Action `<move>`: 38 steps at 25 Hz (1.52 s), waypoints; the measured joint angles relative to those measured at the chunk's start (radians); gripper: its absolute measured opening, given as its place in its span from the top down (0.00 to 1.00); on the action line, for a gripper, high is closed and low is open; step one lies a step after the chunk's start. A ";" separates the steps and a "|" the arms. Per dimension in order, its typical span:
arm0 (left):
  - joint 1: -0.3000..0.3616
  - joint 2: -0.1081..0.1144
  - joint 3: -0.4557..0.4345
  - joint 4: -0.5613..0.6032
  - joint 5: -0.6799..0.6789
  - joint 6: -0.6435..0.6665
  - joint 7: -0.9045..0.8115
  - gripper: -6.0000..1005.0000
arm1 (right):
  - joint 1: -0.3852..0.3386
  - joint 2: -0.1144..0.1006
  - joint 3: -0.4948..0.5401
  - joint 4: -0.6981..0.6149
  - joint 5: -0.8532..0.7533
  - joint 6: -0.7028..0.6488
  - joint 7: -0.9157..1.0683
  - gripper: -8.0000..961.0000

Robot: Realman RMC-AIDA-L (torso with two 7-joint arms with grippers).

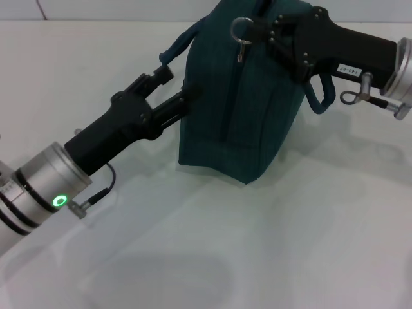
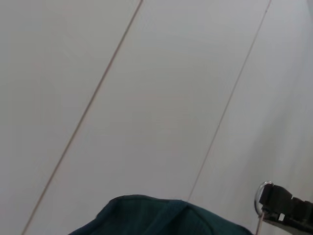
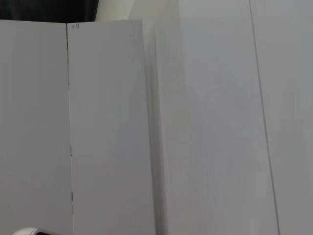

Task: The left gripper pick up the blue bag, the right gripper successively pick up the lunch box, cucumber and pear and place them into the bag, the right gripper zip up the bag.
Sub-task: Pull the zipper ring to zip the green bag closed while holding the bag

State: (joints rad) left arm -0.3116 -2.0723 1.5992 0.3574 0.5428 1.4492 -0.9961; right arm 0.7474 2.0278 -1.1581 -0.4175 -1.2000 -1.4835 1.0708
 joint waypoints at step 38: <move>-0.070 -0.017 0.000 0.001 0.027 -0.085 -0.007 0.30 | -0.004 0.000 -0.008 0.002 0.000 -0.020 -0.002 0.98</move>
State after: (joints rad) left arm -0.3820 -2.0895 1.5993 0.3589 0.5699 1.3643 -1.0033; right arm 0.7439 2.0279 -1.1658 -0.4156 -1.1996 -1.5032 1.0690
